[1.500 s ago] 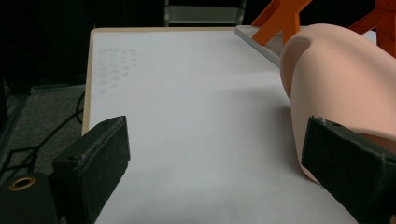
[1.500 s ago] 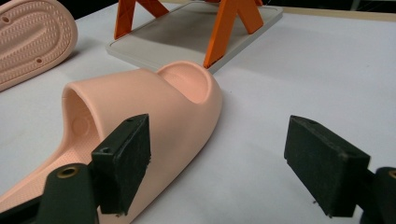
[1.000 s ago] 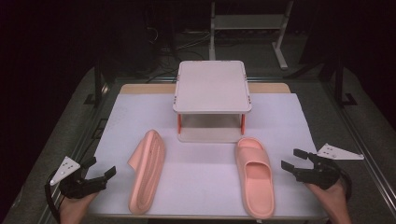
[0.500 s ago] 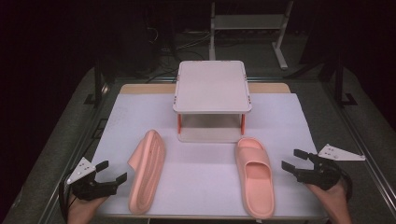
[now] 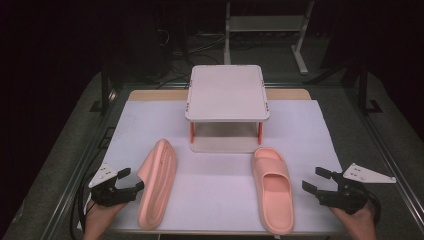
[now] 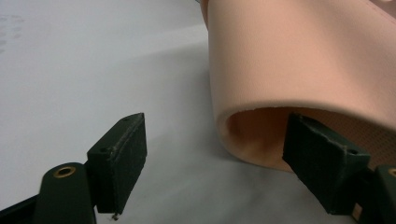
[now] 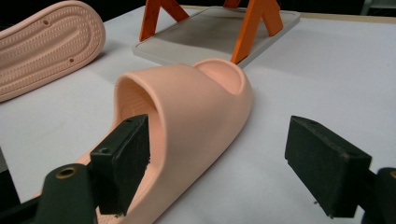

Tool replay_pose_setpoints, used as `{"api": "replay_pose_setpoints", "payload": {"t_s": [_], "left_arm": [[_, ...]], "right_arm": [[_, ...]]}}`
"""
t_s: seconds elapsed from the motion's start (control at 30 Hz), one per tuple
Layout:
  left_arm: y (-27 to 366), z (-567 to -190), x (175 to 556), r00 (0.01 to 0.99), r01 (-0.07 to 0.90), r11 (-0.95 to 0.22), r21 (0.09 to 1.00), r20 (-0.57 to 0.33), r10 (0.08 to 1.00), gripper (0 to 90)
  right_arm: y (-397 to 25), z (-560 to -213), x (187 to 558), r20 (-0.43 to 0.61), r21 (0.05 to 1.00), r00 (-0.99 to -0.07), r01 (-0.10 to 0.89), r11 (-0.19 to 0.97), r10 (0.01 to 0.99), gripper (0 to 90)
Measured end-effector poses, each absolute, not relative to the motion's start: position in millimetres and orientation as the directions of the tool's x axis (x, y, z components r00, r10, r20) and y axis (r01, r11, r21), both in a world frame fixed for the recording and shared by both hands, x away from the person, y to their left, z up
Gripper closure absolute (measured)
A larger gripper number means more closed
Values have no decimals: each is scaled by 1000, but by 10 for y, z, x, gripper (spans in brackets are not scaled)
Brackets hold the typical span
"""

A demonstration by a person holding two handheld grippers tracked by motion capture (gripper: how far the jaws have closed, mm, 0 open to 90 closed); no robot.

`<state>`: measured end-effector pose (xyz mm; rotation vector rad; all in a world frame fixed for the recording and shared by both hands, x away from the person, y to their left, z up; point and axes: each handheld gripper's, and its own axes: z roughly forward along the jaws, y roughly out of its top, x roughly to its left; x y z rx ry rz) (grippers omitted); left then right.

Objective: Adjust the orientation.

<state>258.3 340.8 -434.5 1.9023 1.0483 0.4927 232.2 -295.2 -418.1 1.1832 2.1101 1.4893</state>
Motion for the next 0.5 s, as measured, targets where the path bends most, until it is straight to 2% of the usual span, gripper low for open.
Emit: {"api": "replay_pose_setpoints", "payload": {"t_s": [0.5], "left_arm": [[3344, -4348, 2645, 569, 478, -229, 848, -100, 816, 241]], "right_arm": [[-2790, -4217, 2232, 186, 867, -643, 463, 183, 743, 213]]}}
